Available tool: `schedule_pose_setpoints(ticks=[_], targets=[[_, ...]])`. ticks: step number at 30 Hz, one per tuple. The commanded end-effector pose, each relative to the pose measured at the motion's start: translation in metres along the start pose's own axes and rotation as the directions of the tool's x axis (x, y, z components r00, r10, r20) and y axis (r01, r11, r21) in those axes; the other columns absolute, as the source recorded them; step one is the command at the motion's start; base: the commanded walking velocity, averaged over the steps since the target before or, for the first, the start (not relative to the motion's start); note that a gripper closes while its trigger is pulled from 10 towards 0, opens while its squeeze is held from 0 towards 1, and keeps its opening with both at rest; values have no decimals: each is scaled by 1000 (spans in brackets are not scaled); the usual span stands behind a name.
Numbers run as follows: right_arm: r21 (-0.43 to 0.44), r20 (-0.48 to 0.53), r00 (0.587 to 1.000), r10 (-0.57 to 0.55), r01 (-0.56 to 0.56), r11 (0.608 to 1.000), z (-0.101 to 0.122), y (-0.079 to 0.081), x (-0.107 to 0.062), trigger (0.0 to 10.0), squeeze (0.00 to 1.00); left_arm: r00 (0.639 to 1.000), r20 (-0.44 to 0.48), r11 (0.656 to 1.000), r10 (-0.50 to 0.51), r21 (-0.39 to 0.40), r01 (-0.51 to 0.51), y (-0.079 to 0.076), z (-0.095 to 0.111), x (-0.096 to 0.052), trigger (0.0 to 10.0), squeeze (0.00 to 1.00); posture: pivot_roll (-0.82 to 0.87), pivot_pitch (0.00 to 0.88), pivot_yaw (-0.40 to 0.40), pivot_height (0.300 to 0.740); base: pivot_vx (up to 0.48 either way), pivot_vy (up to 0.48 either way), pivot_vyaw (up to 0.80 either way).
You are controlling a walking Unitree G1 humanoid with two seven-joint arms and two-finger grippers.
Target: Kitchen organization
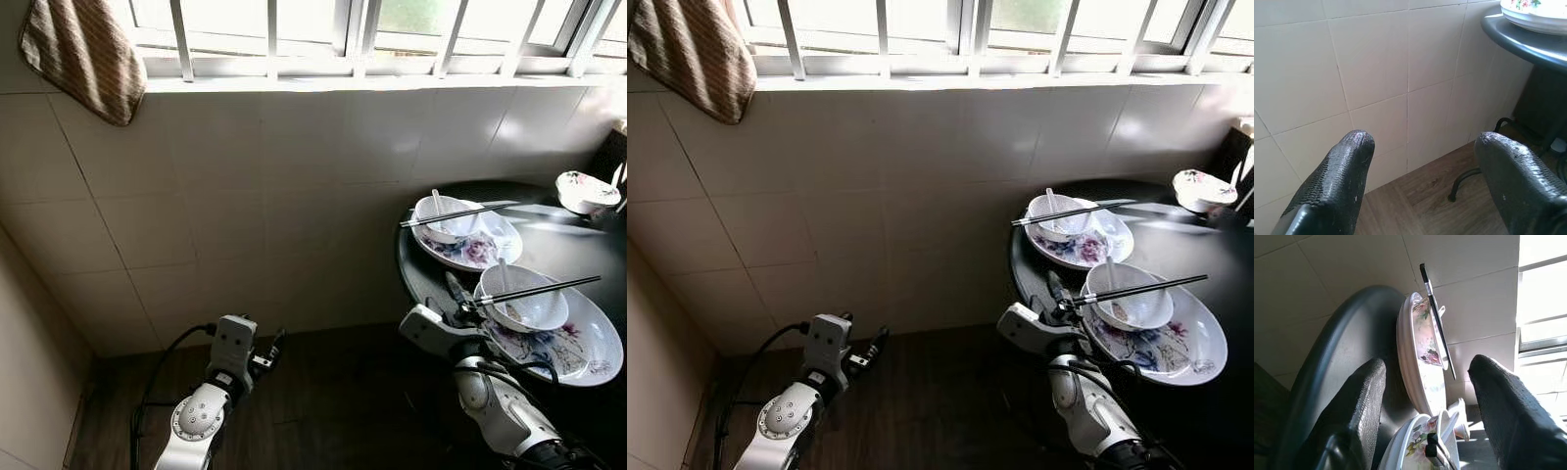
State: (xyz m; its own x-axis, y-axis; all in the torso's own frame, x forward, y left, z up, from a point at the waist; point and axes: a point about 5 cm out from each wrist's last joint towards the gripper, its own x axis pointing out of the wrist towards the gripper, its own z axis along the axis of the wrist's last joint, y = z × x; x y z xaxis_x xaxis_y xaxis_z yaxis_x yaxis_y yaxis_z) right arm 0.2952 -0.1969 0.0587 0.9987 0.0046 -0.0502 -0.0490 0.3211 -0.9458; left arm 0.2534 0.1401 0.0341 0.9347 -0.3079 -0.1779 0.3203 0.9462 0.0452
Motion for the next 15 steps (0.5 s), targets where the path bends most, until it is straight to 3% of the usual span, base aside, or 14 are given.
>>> schedule_pose_setpoints(ticks=[1,15], targets=[[-30,-8,1000,-4,4,1000,-4,-4,2,10000,0,1000,-6,1000,-5,-5,5,-1,0,1,10000,0,31,0,-37,740,0,0,0],[-108,-26,1000,0,-3,994,-24,-11,8,10000,0,1000,-4,1000,-9,-14,9,-3,1,2,10000,0,29,0,-42,740,0,0,0]])
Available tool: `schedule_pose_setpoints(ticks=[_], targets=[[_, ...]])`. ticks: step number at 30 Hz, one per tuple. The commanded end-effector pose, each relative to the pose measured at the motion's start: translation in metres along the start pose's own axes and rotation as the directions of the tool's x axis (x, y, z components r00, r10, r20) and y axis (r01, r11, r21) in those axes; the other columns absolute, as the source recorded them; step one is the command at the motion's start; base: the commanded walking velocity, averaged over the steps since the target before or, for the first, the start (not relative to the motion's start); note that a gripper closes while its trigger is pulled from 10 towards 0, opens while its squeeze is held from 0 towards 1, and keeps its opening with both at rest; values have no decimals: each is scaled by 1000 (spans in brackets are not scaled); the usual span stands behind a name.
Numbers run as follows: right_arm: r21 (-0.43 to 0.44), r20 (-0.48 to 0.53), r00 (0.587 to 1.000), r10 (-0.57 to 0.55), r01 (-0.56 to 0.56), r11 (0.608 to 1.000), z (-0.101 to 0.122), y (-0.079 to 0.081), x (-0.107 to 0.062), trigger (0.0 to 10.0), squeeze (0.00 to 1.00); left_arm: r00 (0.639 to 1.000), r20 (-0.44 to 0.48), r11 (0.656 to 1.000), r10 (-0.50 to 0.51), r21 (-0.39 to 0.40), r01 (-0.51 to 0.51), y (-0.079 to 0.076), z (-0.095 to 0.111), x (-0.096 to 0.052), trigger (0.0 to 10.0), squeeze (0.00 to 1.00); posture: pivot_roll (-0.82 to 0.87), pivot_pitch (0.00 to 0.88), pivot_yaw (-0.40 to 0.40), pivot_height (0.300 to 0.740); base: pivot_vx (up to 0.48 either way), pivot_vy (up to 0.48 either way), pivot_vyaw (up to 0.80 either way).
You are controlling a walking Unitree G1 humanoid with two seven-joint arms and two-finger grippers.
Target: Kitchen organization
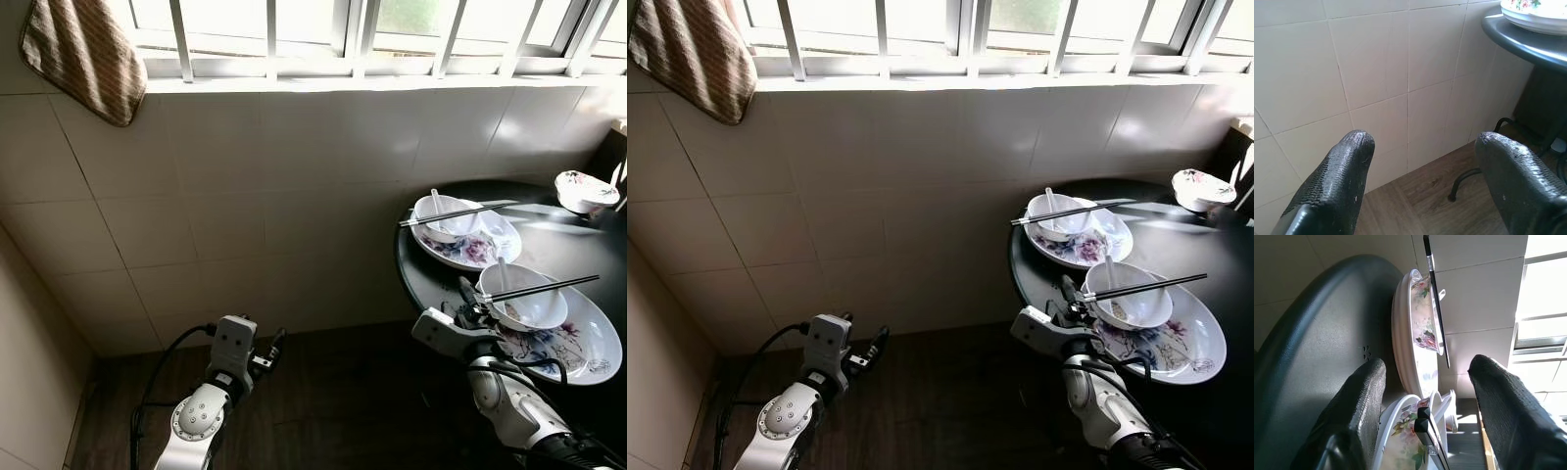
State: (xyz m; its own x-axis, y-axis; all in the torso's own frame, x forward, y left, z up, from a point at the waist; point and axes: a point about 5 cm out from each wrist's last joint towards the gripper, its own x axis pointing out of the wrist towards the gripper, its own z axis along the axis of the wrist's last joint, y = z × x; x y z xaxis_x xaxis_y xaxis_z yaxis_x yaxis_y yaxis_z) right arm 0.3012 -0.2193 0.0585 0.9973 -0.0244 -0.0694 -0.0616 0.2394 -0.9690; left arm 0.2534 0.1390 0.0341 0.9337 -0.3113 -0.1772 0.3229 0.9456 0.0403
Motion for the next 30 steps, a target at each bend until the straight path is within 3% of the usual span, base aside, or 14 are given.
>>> schedule_pose_setpoints(ticks=[1,12,30], targets=[[-26,6,1000,-9,9,1000,-4,-4,3,10000,0,1000,-5,1000,-6,-10,6,-2,1,2,10000,0,30,0,-43,740,0,0,0],[-75,-51,998,-24,20,997,-21,-11,8,10000,0,1000,-3,1000,-6,-15,6,-3,1,2,10000,0,33,0,-47,740,0,0,0],[-91,-61,998,-20,14,996,-38,-19,13,10000,0,1000,-5,1000,-9,-17,9,-2,0,2,10000,0,36,0,-46,740,0,0,0]])
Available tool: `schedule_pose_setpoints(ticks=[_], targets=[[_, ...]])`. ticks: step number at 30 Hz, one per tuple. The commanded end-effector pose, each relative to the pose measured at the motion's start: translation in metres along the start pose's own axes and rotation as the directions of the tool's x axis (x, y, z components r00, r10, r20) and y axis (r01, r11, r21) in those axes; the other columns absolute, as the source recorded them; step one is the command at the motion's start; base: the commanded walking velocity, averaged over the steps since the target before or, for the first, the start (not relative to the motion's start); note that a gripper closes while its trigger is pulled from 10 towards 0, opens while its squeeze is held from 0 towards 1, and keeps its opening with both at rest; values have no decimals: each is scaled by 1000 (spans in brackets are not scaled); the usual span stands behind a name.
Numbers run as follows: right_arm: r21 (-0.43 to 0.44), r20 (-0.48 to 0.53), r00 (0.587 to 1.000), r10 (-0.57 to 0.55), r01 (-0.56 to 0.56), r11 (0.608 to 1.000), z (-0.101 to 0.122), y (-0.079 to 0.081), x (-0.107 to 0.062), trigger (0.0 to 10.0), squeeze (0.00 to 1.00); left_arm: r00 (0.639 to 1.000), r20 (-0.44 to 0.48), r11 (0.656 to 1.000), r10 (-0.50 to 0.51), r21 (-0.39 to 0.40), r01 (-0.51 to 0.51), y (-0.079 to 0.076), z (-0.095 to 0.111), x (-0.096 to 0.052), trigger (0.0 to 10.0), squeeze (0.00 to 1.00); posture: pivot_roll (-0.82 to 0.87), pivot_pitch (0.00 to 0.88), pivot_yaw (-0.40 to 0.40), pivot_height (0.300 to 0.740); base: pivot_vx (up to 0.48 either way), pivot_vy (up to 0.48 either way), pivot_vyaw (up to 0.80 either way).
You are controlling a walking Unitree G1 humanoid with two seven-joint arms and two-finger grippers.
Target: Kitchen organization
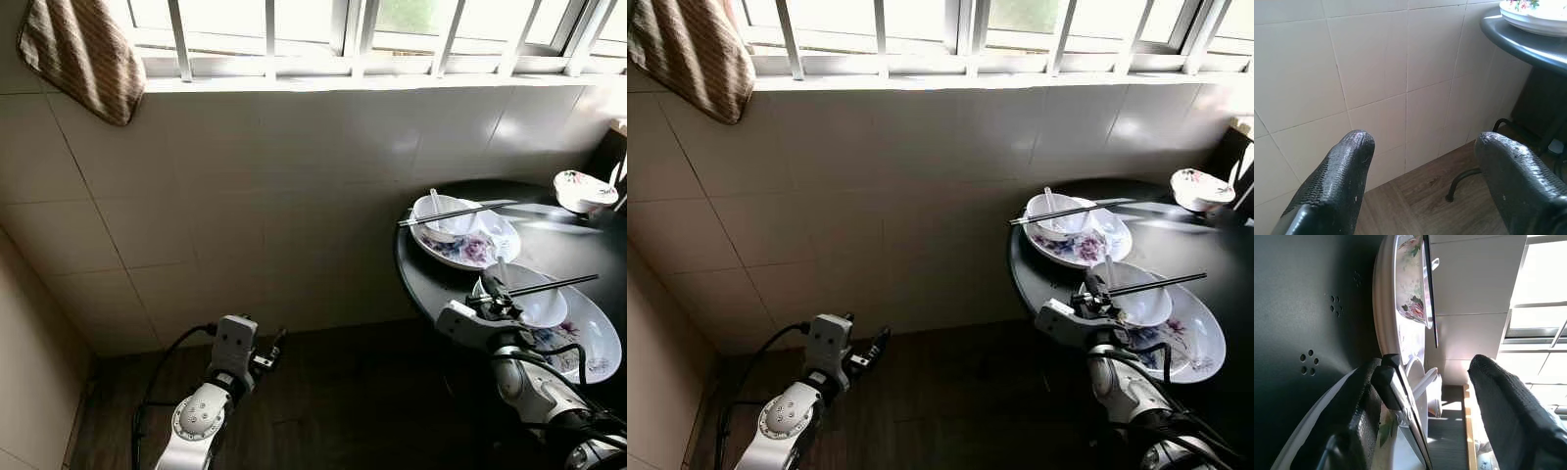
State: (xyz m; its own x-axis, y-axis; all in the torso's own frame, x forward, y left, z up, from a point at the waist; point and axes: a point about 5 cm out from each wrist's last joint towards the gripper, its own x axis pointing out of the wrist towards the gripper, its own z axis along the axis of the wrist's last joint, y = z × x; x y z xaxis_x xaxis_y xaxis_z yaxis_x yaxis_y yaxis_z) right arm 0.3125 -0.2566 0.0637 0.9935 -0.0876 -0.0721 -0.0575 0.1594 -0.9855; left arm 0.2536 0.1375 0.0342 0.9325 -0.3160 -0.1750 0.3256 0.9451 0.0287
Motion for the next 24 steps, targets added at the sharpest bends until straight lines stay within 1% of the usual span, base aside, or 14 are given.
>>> schedule_pose_setpoints(ticks=[1,6,10,15,18,19,20,21,22,24], targets=[[-11,1,1000,-6,6,1000,-4,-4,2,10000,0,1000,-8,1000,-4,-6,4,-1,0,2,10000,0,36,0,-46,740,0,0,0],[-3,21,1000,7,-7,1000,-3,-2,2,10000,0,1000,-9,1000,-5,-6,5,-1,0,2,10000,0,42,0,-49,740,0,0,0],[15,58,998,40,-41,999,0,1,2,10000,0,1000,-10,1000,-4,-8,4,-2,-1,1,10000,0,44,0,-49,740,0,0,0],[1,90,994,67,-67,998,2,6,0,10000,0,1000,-11,1000,-6,-12,6,-2,-1,1,10000,0,45,0,-50,740,0,0,0],[-9,89,993,79,-78,997,1,9,-1,10000,0,1000,-11,1000,-6,-13,6,-2,-1,1,10000,0,45,0,-50,740,0,0,0],[-13,87,993,80,-80,997,0,9,-1,8157,0,1000,-11,1000,-6,-13,6,-2,-1,1,10000,0,43,0,-48,740,0,0,0],[-15,86,993,82,-81,997,-1,10,-2,6902,0,1000,-11,1000,-6,-14,6,-2,-1,1,10000,0,43,0,-48,740,0,0,0],[-17,86,993,83,-82,996,-1,10,-2,6902,0,1000,-11,1000,-6,-14,6,-2,-1,1,10000,0,43,0,-48,740,0,0,0],[-21,87,993,83,-81,996,-1,10,-2,4471,0,1000,-11,1000,-7,-15,6,-2,-1,1,10000,0,42,0,-46,740,0,0,0],[-29,86,993,82,-80,996,-3,9,-3,4314,0,1000,-11,1000,-8,-15,7,-2,-1,1,10000,0,42,0,-46,740,0,0,0]])
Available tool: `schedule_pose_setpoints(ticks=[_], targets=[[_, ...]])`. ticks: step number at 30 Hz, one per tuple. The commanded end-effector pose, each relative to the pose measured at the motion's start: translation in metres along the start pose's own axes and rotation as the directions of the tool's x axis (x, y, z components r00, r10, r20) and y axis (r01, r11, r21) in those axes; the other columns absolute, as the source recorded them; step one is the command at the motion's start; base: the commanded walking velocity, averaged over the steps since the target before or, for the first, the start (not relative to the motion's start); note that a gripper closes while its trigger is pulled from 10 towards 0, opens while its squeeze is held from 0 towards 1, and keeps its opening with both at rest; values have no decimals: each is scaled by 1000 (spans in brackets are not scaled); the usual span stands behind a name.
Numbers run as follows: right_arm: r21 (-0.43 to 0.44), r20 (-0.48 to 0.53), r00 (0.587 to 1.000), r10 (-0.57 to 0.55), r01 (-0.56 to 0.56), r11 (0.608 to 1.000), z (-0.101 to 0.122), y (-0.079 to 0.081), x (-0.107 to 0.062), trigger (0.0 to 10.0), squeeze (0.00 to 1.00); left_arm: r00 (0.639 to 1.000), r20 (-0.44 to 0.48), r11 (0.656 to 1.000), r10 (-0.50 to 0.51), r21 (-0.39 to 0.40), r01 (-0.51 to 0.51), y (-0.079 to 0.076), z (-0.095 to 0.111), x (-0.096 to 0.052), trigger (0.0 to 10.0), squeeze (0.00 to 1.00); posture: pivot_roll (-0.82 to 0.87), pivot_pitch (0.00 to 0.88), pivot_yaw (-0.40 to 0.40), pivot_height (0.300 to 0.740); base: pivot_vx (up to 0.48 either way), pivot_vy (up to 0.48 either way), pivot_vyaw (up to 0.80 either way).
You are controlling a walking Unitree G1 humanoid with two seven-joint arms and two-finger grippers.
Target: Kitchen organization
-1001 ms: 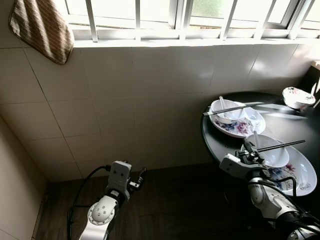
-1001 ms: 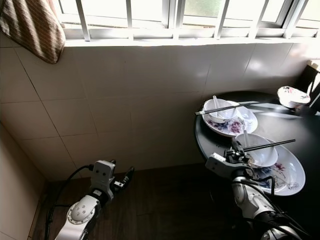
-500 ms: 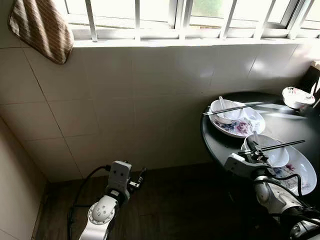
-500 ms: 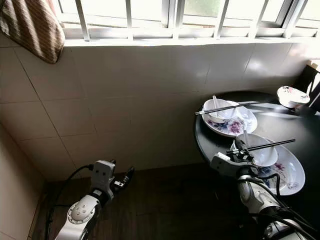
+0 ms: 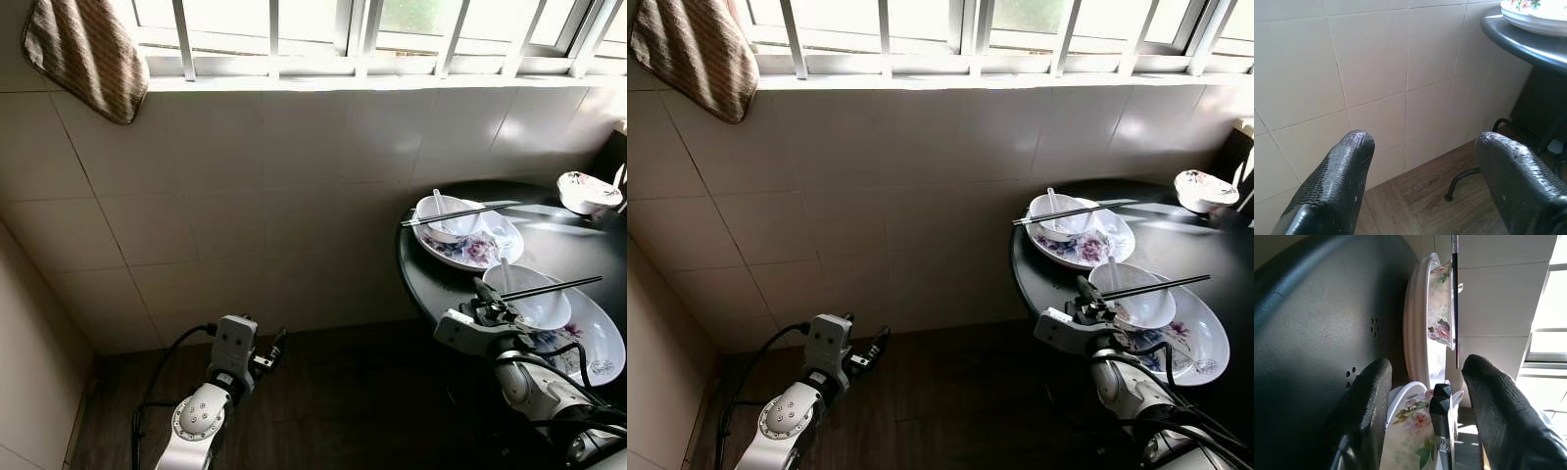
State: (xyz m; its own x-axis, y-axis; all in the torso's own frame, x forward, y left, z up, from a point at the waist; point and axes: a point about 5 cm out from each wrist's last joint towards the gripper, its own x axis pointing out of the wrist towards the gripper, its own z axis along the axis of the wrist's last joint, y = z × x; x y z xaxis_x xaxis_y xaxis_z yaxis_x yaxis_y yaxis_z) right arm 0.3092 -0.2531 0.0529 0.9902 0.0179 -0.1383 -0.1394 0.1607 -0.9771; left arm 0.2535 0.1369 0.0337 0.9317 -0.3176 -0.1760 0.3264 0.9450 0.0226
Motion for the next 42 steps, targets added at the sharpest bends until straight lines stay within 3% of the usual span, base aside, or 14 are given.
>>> schedule_pose_setpoints(ticks=[1,2,3,4,5,9,18,26,31,33,42], targets=[[-29,-10,1000,0,-1,1000,-6,-2,-1,3922,0,1000,-10,1000,-7,-10,7,-1,-1,1,10000,0,42,0,-46,740,0,0,0],[-29,-10,1000,0,-1,1000,-6,-2,-1,3922,0,1000,-10,1000,-7,-10,7,-1,-1,1,10000,0,42,0,-46,740,0,0,0],[-37,-13,1000,-1,1,999,-8,-3,-1,2549,0,1000,-10,1000,-8,-11,8,-1,0,1,10000,0,37,0,-45,740,0,0,0],[-41,-14,1000,-2,2,999,-9,-4,-1,2196,0,1000,-10,1000,-9,-11,9,-1,0,2,10000,0,37,0,-45,740,0,0,0],[-44,-15,1000,-3,3,999,-10,-4,-1,863,0,1000,-10,1000,-9,-12,9,-1,0,2,10000,0,35,0,-46,740,0,0,0],[-55,-16,1000,-9,8,998,-11,-6,-1,0,0,1000,-9,1000,-10,-14,10,-2,0,2,10000,0,35,0,-46,740,0,0,0],[-127,10,997,-81,81,989,-9,-15,3,0,0,1000,-6,1000,-8,-17,8,-2,0,2,10000,0,36,0,-51,740,0,0,0],[-196,51,995,-90,99,976,-3,-12,3,0,0,1000,-5,1000,-9,-21,8,-3,0,3,10000,0,35,0,-51,740,0,0,0],[-283,96,979,-181,201,938,1,-21,5,0,0,1000,-4,1000,-9,-26,9,-3,1,3,10000,0,31,0,-52,740,0,0,0],[-249,133,955,-266,292,923,5,-35,7,0,0,1000,-2,999,-11,-30,11,-4,1,4,10000,0,28,0,-54,740,0,0,0],[-152,206,912,-355,389,909,29,-54,13,0,0,1000,1,999,-11,-36,11,-5,1,5,10000,0,30,0,-57,740,0,0,0]])
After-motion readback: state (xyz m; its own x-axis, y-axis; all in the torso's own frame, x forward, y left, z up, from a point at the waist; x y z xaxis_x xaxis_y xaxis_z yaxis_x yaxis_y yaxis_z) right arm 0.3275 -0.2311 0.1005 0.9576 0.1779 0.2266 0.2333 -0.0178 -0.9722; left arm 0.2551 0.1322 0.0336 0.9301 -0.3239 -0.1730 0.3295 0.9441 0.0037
